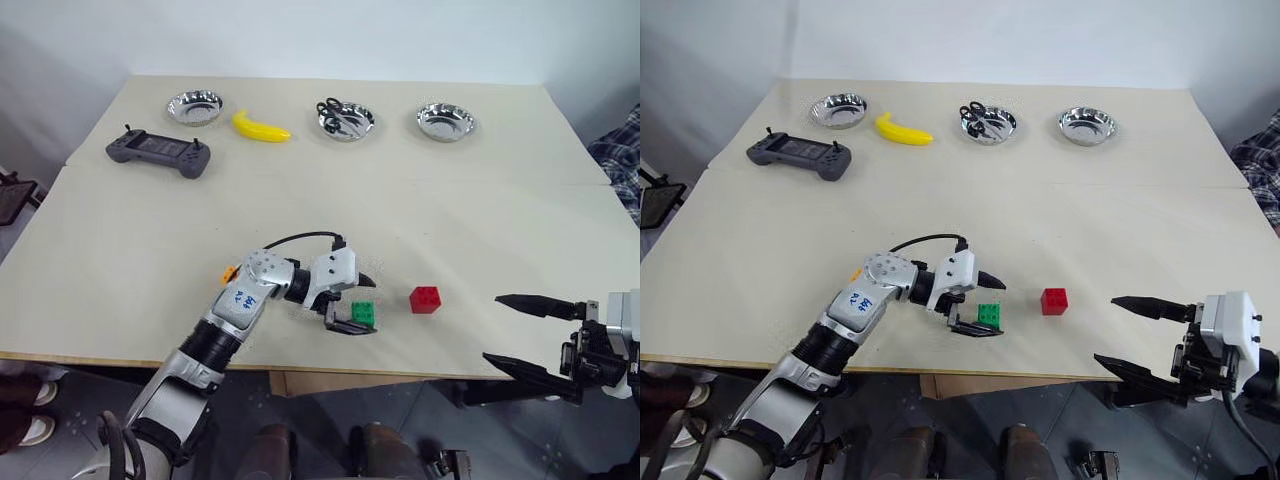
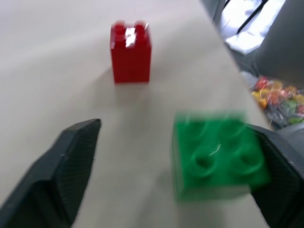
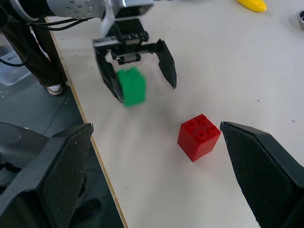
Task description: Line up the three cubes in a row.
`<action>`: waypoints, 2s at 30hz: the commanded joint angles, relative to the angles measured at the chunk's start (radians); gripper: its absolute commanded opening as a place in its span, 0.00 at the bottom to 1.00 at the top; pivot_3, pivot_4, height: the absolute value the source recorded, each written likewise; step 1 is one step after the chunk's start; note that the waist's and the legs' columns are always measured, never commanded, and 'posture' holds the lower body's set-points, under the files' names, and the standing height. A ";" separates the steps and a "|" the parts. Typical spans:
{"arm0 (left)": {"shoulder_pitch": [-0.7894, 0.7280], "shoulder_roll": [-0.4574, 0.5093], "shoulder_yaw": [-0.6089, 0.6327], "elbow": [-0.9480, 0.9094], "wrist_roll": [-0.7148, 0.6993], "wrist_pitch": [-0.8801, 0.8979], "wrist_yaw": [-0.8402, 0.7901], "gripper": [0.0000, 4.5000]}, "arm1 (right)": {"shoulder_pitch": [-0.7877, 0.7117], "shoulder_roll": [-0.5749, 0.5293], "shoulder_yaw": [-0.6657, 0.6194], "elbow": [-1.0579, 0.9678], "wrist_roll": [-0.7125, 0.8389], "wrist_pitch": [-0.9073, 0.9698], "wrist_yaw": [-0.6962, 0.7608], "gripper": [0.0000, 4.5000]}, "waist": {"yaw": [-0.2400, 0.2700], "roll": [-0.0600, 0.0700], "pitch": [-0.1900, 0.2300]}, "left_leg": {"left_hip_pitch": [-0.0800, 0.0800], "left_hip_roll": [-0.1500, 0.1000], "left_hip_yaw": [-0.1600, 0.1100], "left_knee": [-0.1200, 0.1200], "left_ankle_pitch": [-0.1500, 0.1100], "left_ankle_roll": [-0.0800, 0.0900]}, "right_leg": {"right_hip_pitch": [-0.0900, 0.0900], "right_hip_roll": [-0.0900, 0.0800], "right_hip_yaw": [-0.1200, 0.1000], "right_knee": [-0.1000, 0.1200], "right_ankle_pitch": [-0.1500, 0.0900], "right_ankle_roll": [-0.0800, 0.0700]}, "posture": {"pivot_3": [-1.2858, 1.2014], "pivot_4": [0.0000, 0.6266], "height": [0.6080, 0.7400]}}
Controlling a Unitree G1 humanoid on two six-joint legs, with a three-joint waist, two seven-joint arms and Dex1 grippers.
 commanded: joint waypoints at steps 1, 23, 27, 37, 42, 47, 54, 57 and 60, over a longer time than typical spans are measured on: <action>-0.001 0.026 0.029 -0.072 -0.032 -0.001 -0.018 1.00 | -0.018 -0.007 0.008 0.012 0.003 -0.007 0.005 1.00 | -0.001 0.000 0.000 | 0.000 0.000 0.000 0.000 0.000 0.000 | 0.000 0.000 0.000 0.000 0.000 0.000 | 0.52 0.24 1.00; -0.017 0.063 -0.006 0.028 -0.026 -0.142 -0.102 1.00 | -0.120 -0.021 0.079 0.086 -0.020 -0.018 0.036 1.00 | 0.001 0.000 0.000 | 0.000 0.000 0.000 0.000 0.000 0.000 | 0.000 0.000 -0.001 0.000 0.000 0.000 | 0.52 0.24 1.00; -0.027 0.029 -0.031 0.081 0.004 -0.148 -0.096 1.00 | -0.095 -0.028 0.056 0.067 -0.010 -0.006 0.040 1.00 | 0.001 0.000 0.000 | -0.001 0.000 0.000 0.001 0.000 0.000 | 0.000 0.000 -0.001 0.000 0.000 0.000 | 0.52 0.24 1.00; -0.046 0.026 -0.025 0.104 0.009 -0.148 -0.110 0.37 | -0.052 -0.023 0.031 0.044 -0.006 -0.002 0.030 1.00 | 0.000 0.000 0.000 | 0.000 0.000 0.000 0.001 0.000 0.000 | 0.000 0.000 0.000 0.001 0.000 0.000 | 0.52 0.24 1.00; -0.081 -0.031 0.004 0.164 0.037 -0.137 0.015 0.33 | -0.055 -0.021 0.038 0.045 -0.008 -0.005 0.025 1.00 | 0.002 0.000 0.000 | -0.001 0.000 0.000 0.001 0.000 0.000 | 0.000 0.000 0.000 0.000 0.000 0.000 | 0.52 0.24 1.00; -0.090 -0.054 -0.007 0.186 0.059 -0.131 0.038 0.33 | -0.058 -0.020 0.042 0.045 -0.009 -0.005 0.021 1.00 | 0.002 0.000 0.000 | -0.001 0.000 0.000 0.001 0.000 0.001 | 0.000 0.000 0.000 0.000 0.000 0.001 | 0.52 0.24 1.00; -0.087 -0.028 -0.023 0.175 0.077 -0.119 0.004 0.33 | -0.058 -0.023 0.037 0.043 -0.005 -0.001 0.018 1.00 | 0.000 0.000 0.000 | -0.001 0.000 0.000 0.001 0.001 0.000 | -0.001 0.000 0.000 0.001 0.000 0.001 | 0.52 0.24 1.00; -0.084 -0.014 -0.024 0.163 0.075 -0.095 -0.008 0.33 | -0.054 -0.021 0.036 0.041 -0.005 -0.001 0.016 1.00 | 0.000 0.000 0.000 | -0.001 0.000 0.000 0.001 0.001 0.000 | -0.001 0.000 0.000 0.001 0.000 0.001 | 0.52 0.24 1.00; -0.081 -0.001 -0.035 0.149 0.088 -0.076 -0.009 0.33 | -0.055 -0.018 0.041 0.040 -0.007 -0.003 0.013 1.00 | -0.002 0.000 0.000 | 0.000 0.000 0.000 0.001 0.001 0.000 | -0.001 0.000 0.000 0.001 0.000 0.001 | 0.52 0.24 1.00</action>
